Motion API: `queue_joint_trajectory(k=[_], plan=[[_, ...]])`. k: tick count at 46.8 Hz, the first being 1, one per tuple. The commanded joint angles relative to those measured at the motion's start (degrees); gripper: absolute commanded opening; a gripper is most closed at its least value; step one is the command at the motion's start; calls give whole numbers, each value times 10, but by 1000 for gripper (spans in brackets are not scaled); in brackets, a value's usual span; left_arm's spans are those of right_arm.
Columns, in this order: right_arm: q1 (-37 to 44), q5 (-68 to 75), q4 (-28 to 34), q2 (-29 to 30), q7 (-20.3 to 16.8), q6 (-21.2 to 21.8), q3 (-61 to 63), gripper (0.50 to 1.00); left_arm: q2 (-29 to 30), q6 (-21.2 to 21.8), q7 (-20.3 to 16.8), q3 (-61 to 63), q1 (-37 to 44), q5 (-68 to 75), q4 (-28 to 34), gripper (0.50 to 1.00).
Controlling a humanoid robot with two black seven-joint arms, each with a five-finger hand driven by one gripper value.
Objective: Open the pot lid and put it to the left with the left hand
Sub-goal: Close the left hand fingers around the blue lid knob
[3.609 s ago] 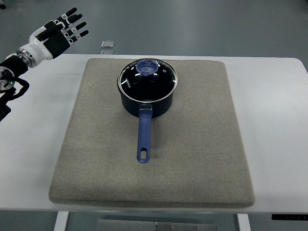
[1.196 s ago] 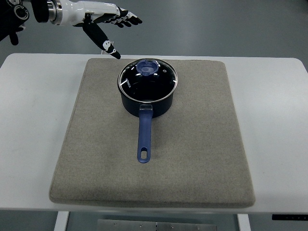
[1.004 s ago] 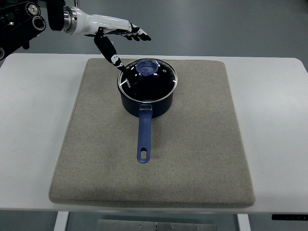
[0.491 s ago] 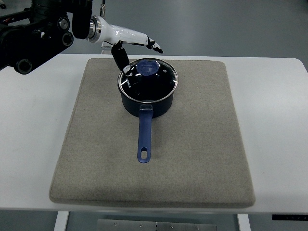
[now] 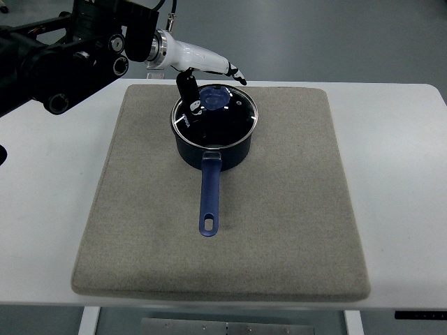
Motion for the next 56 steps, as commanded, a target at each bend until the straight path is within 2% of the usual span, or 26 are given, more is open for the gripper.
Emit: queue_joint_trajectory(k=[1,5,12,15,44,49,56], plan=[[0,0,0,0,0,0,0,917,-1,0,1,0,0,6,1,973],[0,0,0,0,0,0,0,917,-1,0,1,0,0,6,2,971],[0,0,0,0,0,0,0,917,-2,0,2,0,0,5,5,939],[0,0,0,0,1,0,0,917,-2,0,2,0,1,6,6,898],[0,0,0,0,1,0,0,917,-9,0,3,1,3,6,7,894],[0,0,0,0,0,0,0,917,-10,0,3,1,3,11,10,868],[0,0,0,0,0,0,0,917,-10,0,3,1,4,17,11,859]])
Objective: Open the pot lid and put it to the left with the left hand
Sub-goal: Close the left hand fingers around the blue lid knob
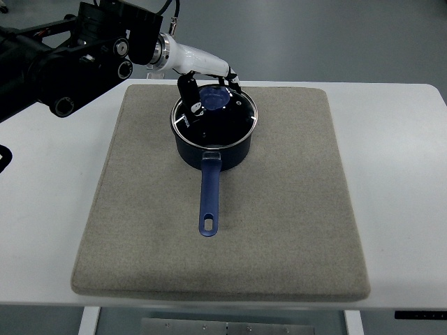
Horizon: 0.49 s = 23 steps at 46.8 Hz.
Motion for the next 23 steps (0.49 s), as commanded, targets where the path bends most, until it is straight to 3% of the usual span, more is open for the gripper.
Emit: queue_joint_trajectory(k=[1,11,23], plan=[[0,0,0,0,0,0,0,917,0,0,0,0,1,2,0,857],[0,0,0,0,0,0,0,917,0,0,0,0,2,3,0,851],[0,0,0,0,0,0,-1,917,0,0,0,0,2,4,0,776]])
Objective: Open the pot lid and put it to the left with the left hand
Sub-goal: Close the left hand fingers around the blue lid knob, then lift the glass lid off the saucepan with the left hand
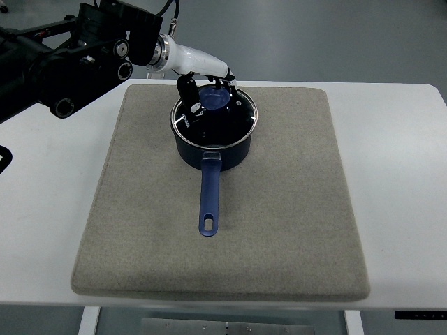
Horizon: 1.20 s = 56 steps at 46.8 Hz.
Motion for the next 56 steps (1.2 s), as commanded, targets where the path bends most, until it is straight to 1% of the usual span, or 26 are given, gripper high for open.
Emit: queue_joint_trajectory(k=[1,2,3,7,10,12,14,19,22,32,34,39,42,43,44,45,56], plan=[[0,0,0,0,0,0,0,917,0,0,0,0,0,1,0,767],[0,0,-1,0,1,0,1,917,0,0,0,0,0,1,0,748],[0,0,0,0,0,0,0,917,0,0,0,0,0,1,0,739],[0,0,0,0,0,0,0,917,0,0,0,0,0,1,0,735],[0,0,-1,0,1,0,1,917,0,0,0,0,-1,1,0,699],[0,0,0,0,0,0,0,917,0,0,0,0,-1,1,0,694],[0,0,0,0,0,0,1,917,0,0,0,0,-1,1,0,671],[0,0,-1,0,1,0,1,917,0,2,0,0,-1,1,0,660],[0,0,0,0,0,0,0,917,0,8,0,0,-1,1,0,636],[0,0,-1,0,1,0,0,917,1,15,0,0,-2,1,0,636],[0,0,0,0,0,0,0,917,1,15,0,0,-3,1,0,628],[0,0,0,0,0,0,0,917,1,15,0,0,-4,1,-1,559],[0,0,0,0,0,0,0,917,1,15,0,0,-4,1,-1,551],[0,0,-1,0,1,0,1,917,1,15,0,0,-4,1,-1,540],[0,0,0,0,0,0,0,917,1,15,0,0,-5,2,-1,510],[0,0,-1,0,0,0,0,917,1,15,0,0,-5,4,-1,500],[0,0,0,0,0,0,0,917,7,13,-1,0,-19,14,-10,500]])
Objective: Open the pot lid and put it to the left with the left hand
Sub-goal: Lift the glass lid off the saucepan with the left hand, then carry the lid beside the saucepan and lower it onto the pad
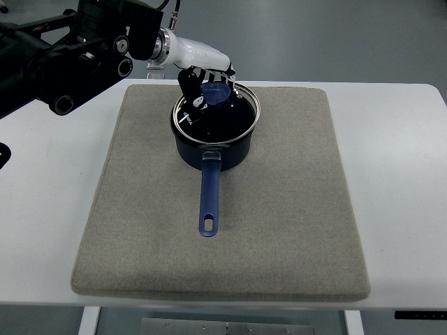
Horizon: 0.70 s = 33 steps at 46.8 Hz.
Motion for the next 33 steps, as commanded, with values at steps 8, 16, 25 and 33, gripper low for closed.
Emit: queue_joint_trajectory(k=[8,16,25,33], plan=[[0,0,-1,0,0,0,1,917,8,-9,0,0,-18,10,-7,500],[0,0,-1,0,0,0,1,917,44,-16,0,0,-33,13,-31,500],[0,0,-1,0,0,0,0,917,86,-22,0,0,-33,22,-47,500],[0,0,-1,0,0,0,0,917,134,-22,0,0,-26,22,-61,500]])
